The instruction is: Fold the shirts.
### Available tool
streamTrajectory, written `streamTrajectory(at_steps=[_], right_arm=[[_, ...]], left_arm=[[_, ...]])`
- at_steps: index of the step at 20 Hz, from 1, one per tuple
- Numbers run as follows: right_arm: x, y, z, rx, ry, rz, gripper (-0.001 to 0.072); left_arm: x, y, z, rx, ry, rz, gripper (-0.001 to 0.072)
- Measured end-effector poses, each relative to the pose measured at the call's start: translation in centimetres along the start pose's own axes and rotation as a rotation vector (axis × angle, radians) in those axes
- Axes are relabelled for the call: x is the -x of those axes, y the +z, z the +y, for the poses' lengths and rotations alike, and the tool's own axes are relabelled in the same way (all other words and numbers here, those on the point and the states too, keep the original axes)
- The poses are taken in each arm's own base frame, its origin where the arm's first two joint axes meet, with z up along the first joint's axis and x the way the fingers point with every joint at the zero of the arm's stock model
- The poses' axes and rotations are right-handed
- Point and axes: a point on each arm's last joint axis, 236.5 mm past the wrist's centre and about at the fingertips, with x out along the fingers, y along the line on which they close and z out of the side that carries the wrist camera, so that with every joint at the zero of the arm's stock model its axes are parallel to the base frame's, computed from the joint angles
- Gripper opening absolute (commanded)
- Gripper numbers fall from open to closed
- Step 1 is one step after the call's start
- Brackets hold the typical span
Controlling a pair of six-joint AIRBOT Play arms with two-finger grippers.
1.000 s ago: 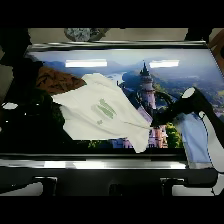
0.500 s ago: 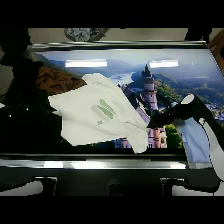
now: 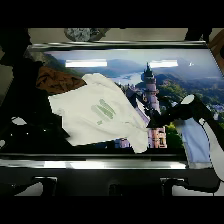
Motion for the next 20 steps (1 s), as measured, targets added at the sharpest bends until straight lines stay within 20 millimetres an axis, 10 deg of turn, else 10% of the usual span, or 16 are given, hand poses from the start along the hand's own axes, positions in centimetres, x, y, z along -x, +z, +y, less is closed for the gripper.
streamTrajectory(at_steps=[5, 10, 12, 15, 17, 20], right_arm=[[0.0, -0.2, 0.2, 0.014, 0.006, 0.008, 0.0039], [3.3, 2.6, 1.9, 0.098, -0.036, -0.128, 0.0038], [8.7, 6.3, 4.1, 0.227, -0.123, -0.308, 0.0038], [24.2, 12.0, 11.3, 0.493, -0.375, -0.767, 0.0038], [36.9, 11.1, 18.5, 0.650, -0.592, -1.111, 0.0038], [51.0, 2.1, 28.4, 0.752, -0.861, -1.525, 0.0038]], left_arm=[[-1.8, 1.2, -0.1, 0.039, 0.043, -0.078, 0.0027], [2.1, 4.7, -3.8, -0.091, 0.026, -0.222, 0.0023], [8.8, 7.7, -9.2, -0.247, -0.008, -0.420, 0.0024], [26.0, 8.8, -20.6, -0.517, -0.073, -0.891, 0.0024], [39.8, 3.8, -27.8, -0.689, -0.107, -1.257, 0.0024], [53.1, -8.2, -33.4, -0.818, -0.172, -1.648, 0.0024]])
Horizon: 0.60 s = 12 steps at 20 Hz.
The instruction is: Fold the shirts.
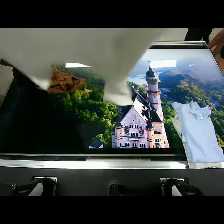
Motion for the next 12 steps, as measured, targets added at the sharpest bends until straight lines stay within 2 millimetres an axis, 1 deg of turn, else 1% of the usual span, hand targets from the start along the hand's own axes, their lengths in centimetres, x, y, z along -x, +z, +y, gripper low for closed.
streamTrajectory(at_steps=[1, 2, 3, 4, 5, 6, 7, 8, 9, 10, 11, 12], right_arm=[[3.3, 3.4, -1.3, 0.023, -0.070, -0.071, 0.0038], [6.0, 5.8, -2.1, 0.036, -0.119, -0.123, 0.0038], [8.3, 7.5, -2.5, 0.047, -0.154, -0.155, 0.0038], [9.9, 8.4, -2.7, 0.051, -0.176, -0.172, 0.0038], [11.2, 9.0, -2.8, 0.051, -0.190, -0.182, 0.0038], [12.1, 9.5, -2.9, 0.046, -0.200, -0.193, 0.0038], [12.5, 9.6, -3.0, 0.044, -0.208, -0.192, 0.0038], [12.4, 9.3, -3.0, 0.040, -0.206, -0.177, 0.0038], [12.0, 8.5, -2.8, 0.033, -0.196, -0.148, 0.0038], [11.1, 7.5, -2.7, 0.025, -0.180, -0.109, 0.0038], [9.7, 5.6, -2.3, 0.014, -0.151, -0.042, 0.0038], [7.9, 3.2, -1.9, 0.002, -0.118, 0.043, 0.0037]], left_arm=[[2.4, 3.3, -1.7, -0.018, -0.009, -0.086, 0.0024], [4.2, 5.3, -2.9, -0.029, -0.016, -0.141, 0.0024], [5.7, 6.6, -4.0, -0.035, -0.025, -0.175, 0.0024], [6.6, 7.2, -4.6, -0.038, -0.031, -0.187, 0.0024], [7.1, 7.3, -5.0, -0.036, -0.034, -0.185, 0.0024], [7.1, 6.9, -4.9, -0.033, -0.031, -0.172, 0.0024], [6.8, 6.2, -4.7, -0.024, -0.029, -0.144, 0.0024], [6.2, 5.3, -4.3, -0.012, -0.024, -0.113, 0.0024], [5.3, 3.9, -3.5, 0.004, -0.016, -0.068, 0.0025], [4.1, 2.1, -2.6, 0.022, -0.006, -0.011, 0.0025], [2.7, -0.5, -1.4, 0.047, 0.007, 0.067, 0.0024], [1.1, -3.5, 0.0, 0.078, 0.018, 0.152, 0.0024]])
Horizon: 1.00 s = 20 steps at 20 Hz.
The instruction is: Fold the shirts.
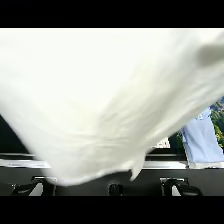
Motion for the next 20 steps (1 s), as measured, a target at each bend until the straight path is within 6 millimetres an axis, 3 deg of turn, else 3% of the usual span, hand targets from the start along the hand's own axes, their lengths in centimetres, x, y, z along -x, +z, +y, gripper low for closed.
streamTrajectory(at_steps=[3, 6, 8, 10, 12, 15, 16, 17, 18, 19, 20], right_arm=[[-6.7, -10.5, 3.1, -0.031, 0.148, 0.341, 0.0037], [-13.0, -23.0, 7.0, -0.079, 0.297, 0.676, 0.0038], [-16.6, -31.1, 10.4, -0.147, 0.399, 0.842, 0.0038], [-19.2, -38.5, 14.5, -0.258, 0.496, 0.971, 0.0039], [-20.6, -44.2, 18.8, -0.400, 0.579, 1.058, 0.0039], [-20.9, -49.4, 24.0, -0.590, 0.678, 1.152, 0.0039], [-20.7, -50.4, 25.2, -0.619, 0.701, 1.177, 0.0056], [-20.5, -50.9, 26.3, -0.646, 0.724, 1.192, 0.0222], [-20.5, -51.1, 26.8, -0.666, 0.738, 1.194, 0.0505], [-20.4, -51.1, 26.9, -0.674, 0.756, 1.192, 0.0580], [-20.4, -50.7, 26.3, -0.669, 0.766, 1.175, 0.0580]], left_arm=[[-6.2, -10.3, 5.0, 0.082, 0.032, 0.291, 0.0026], [-11.1, -23.3, 9.3, 0.169, 0.052, 0.595, 0.0026], [-13.3, -31.9, 12.2, 0.229, 0.080, 0.775, 0.0026], [-14.8, -38.6, 14.4, 0.287, 0.104, 0.902, 0.0027], [-15.5, -44.1, 15.8, 0.348, 0.119, 1.007, 0.0027], [-16.2, -49.8, 16.0, 0.470, 0.109, 1.103, 0.0033], [-16.3, -51.0, 15.7, 0.499, 0.102, 1.126, 0.0169], [-16.3, -52.0, 15.4, 0.522, 0.095, 1.144, 0.0465], [-16.2, -52.5, 15.2, 0.539, 0.087, 1.162, 0.0607], [-16.2, -52.5, 15.1, 0.558, 0.078, 1.173, 0.0604], [-16.0, -52.2, 15.4, 0.566, 0.071, 1.186, 0.0602]])
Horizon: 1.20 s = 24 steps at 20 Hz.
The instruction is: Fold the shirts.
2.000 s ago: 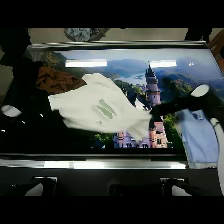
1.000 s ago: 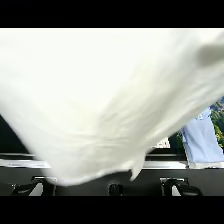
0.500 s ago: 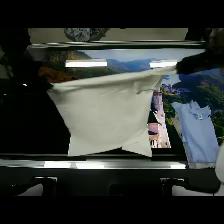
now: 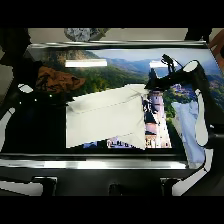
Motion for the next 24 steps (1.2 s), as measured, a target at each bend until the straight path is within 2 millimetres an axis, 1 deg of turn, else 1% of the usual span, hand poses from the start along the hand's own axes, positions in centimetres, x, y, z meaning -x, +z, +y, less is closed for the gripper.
streamTrajectory(at_steps=[1, 2, 4, 5, 6, 8, 10, 11, 13, 15, 18, 19, 20, 21, 22, 23, 24], right_arm=[[1.3, 0.1, 0.1, 0.028, 0.009, -0.008, 0.0580], [2.7, -0.3, 0.0, 0.055, 0.012, 0.004, 0.0579], [5.9, -2.6, -0.6, 0.094, -0.004, 0.076, 0.0577], [7.2, -4.2, -1.3, 0.100, -0.021, 0.126, 0.0577], [8.2, -6.0, -1.9, 0.101, -0.039, 0.184, 0.0576], [9.3, -9.0, -2.0, 0.092, -0.044, 0.271, 0.0576], [9.2, -11.3, -2.2, 0.073, -0.051, 0.320, 0.0576], [8.9, -12.3, -2.2, 0.067, -0.047, 0.343, 0.0576], [8.1, -13.7, -1.8, 0.067, -0.036, 0.379, 0.0576], [7.2, -14.3, -1.5, 0.075, -0.034, 0.392, 0.0576], [6.0, -15.0, -1.4, 0.082, -0.037, 0.404, 0.0577], [5.5, -15.4, -1.3, 0.079, -0.034, 0.413, 0.0580], [5.0, -15.9, -1.3, 0.076, -0.030, 0.422, 0.0580], [4.5, -16.7, -1.2, 0.065, -0.021, 0.435, 0.0581], [3.9, -17.4, -1.3, 0.050, -0.012, 0.440, 0.0582], [3.2, -18.1, -1.1, 0.035, 0.007, 0.443, 0.0633], [2.3, -18.6, -0.8, 0.022, 0.036, 0.435, 0.0638]], left_arm=[[0.8, -0.2, 0.3, 0.002, -0.003, 0.028, 0.0602], [1.8, -0.7, 1.0, 0.001, 0.007, 0.064, 0.0602], [4.0, -2.8, 3.5, 0.015, 0.064, 0.152, 0.0602], [5.0, -4.3, 4.7, 0.036, 0.088, 0.193, 0.0602], [5.5, -6.0, 5.5, 0.058, 0.106, 0.233, 0.0601], [5.8, -10.3, 6.8, 0.109, 0.128, 0.304, 0.0601], [5.3, -14.6, 7.8, 0.137, 0.136, 0.359, 0.0598], [4.9, -16.4, 8.0, 0.147, 0.129, 0.379, 0.0597], [3.8, -19.0, 7.9, 0.169, 0.099, 0.399, 0.0597], [2.6, -20.9, 7.4, 0.184, 0.070, 0.410, 0.0596], [1.1, -22.4, 6.3, 0.200, 0.038, 0.410, 0.0590], [0.7, -22.6, 6.2, 0.202, 0.040, 0.405, 0.0456], [0.3, -22.6, 6.3, 0.202, 0.051, 0.392, 0.0352], [-0.1, -22.4, 6.4, 0.203, 0.063, 0.378, 0.0267], [-0.5, -22.2, 6.5, 0.200, 0.070, 0.361, 0.0126], [-0.8, -22.0, 6.7, 0.197, 0.081, 0.342, 0.0031], [-1.0, -21.9, 6.7, 0.195, 0.084, 0.335, 0.0027]])
